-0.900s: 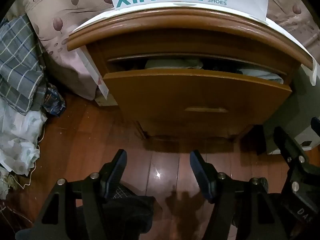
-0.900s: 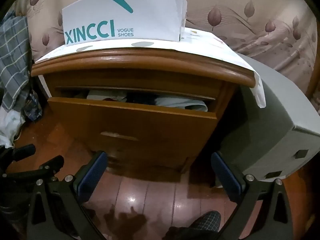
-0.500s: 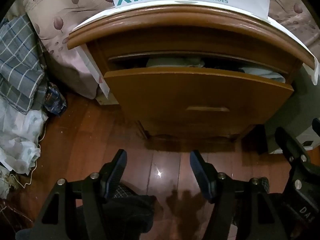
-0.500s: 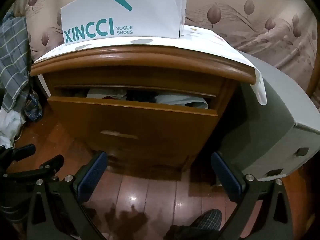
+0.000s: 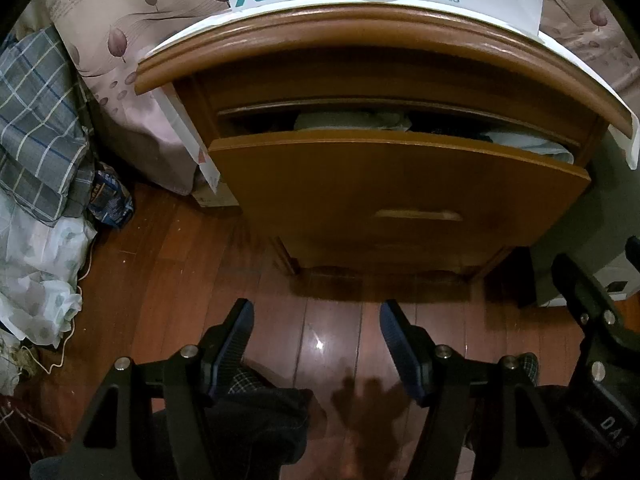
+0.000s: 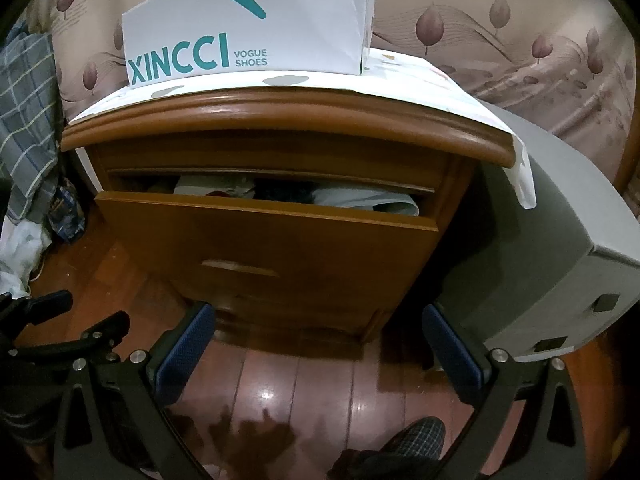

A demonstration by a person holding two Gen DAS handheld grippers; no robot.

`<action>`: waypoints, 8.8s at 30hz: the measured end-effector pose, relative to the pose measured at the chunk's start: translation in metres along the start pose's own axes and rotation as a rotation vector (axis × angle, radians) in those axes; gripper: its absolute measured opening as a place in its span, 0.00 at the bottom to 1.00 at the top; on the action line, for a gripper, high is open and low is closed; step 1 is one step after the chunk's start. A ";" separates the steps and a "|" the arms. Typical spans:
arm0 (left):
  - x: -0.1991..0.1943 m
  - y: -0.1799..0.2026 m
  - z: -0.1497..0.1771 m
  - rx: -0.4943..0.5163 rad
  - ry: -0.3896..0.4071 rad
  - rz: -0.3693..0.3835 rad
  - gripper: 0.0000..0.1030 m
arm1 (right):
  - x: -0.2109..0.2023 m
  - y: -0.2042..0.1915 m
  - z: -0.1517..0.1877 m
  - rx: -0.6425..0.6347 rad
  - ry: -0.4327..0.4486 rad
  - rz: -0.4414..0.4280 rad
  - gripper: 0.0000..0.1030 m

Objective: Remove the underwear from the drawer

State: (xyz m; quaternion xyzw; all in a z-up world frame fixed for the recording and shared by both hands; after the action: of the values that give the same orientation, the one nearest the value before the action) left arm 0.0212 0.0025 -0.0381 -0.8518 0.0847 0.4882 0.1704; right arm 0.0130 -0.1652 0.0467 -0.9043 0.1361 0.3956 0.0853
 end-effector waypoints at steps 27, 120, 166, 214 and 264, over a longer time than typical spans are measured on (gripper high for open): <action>0.006 0.000 0.000 -0.011 -0.025 0.011 0.65 | 0.000 -0.005 0.004 -0.009 -0.007 -0.018 0.99; 0.099 -0.092 -0.064 -1.162 -0.081 0.511 0.84 | 0.002 0.044 -0.023 0.238 -0.072 -0.028 0.99; 0.026 -0.077 0.052 -0.738 -0.245 0.360 0.97 | 0.012 0.024 -0.016 0.132 -0.132 -0.027 0.99; -0.010 -0.102 -0.051 -0.182 -0.078 0.389 0.94 | 0.105 -0.079 0.020 -0.312 -0.689 -0.153 0.66; 0.066 0.004 -0.039 0.026 -0.578 0.338 0.44 | 0.038 0.021 -0.043 0.137 -0.273 -0.276 0.25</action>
State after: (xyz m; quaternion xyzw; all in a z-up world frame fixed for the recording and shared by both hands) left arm 0.0848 -0.0142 -0.0773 -0.6496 0.1791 0.7299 0.1151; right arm 0.0610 -0.2031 0.0465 -0.8443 0.0248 0.4891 0.2176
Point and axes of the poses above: each gripper's, at about its wrist camera, not at the fingertips, and x roughly the way its jaws point, y to its right, z to its underside, the point moved 4 cm from there along x, roughly the way its jaws point, and after that the axes turned 10 degrees about x, right-handed, at the moved point
